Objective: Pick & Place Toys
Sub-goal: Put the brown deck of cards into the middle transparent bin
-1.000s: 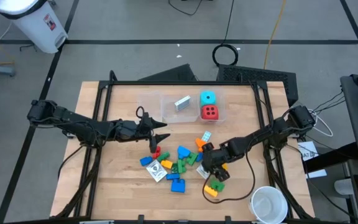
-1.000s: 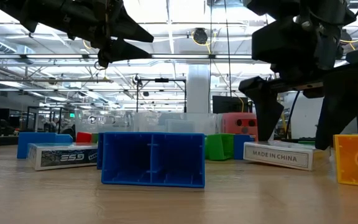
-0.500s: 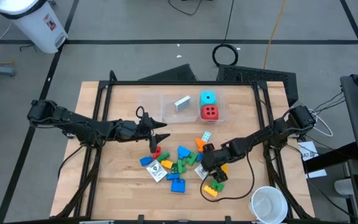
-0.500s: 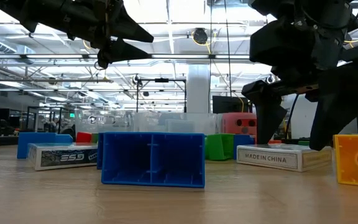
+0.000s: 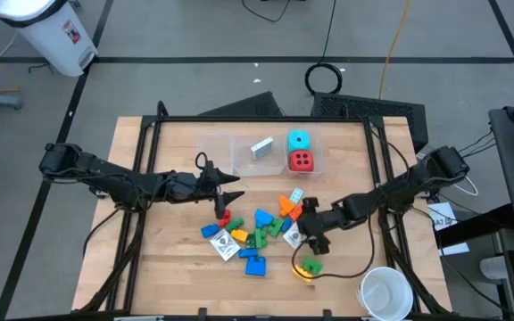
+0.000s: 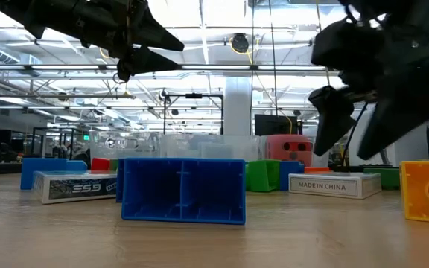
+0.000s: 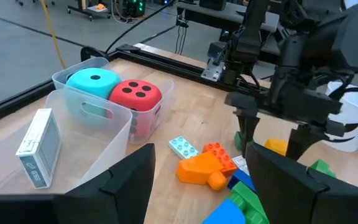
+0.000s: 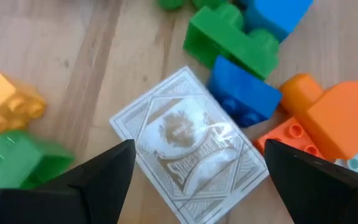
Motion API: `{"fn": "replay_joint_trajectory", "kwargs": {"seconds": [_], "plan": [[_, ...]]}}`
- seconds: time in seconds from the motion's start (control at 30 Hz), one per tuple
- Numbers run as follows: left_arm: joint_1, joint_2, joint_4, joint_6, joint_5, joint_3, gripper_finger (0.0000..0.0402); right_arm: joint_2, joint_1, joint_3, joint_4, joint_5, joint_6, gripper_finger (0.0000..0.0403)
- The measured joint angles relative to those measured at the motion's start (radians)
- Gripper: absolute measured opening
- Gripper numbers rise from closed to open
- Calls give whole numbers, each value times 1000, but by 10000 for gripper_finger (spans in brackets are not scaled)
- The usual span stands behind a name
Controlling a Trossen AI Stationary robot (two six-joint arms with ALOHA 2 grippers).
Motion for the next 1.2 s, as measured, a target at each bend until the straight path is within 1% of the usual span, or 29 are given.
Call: {"fn": "replay_joint_trajectory", "kwargs": {"seconds": [0.13,0.2,0.37,0.47,0.57,0.73,0.83,0.9,1.0,1.2], "plan": [[0,0,0,-16,0,0,257,20,47,1,12,32,-96,338],[0,0,0,-16,0,0,257,40,62,1,6,65,-159,338],[0,0,0,-17,0,0,257,91,41,2,20,76,-256,338],[0,0,0,-17,0,0,257,106,14,3,39,69,-293,338],[0,0,0,-15,0,0,257,118,-26,5,39,22,-324,338],[0,0,-1,-15,0,0,257,143,-82,8,50,-39,-311,338],[0,0,-1,-15,0,0,257,147,-90,8,47,-45,-314,336],[0,0,-2,-15,0,0,257,147,-91,6,45,-47,-327,327],[0,0,-8,-17,0,0,257,147,-90,6,45,-37,-344,301],[0,0,-22,-18,0,0,257,147,-72,5,47,2,-358,220]]}}
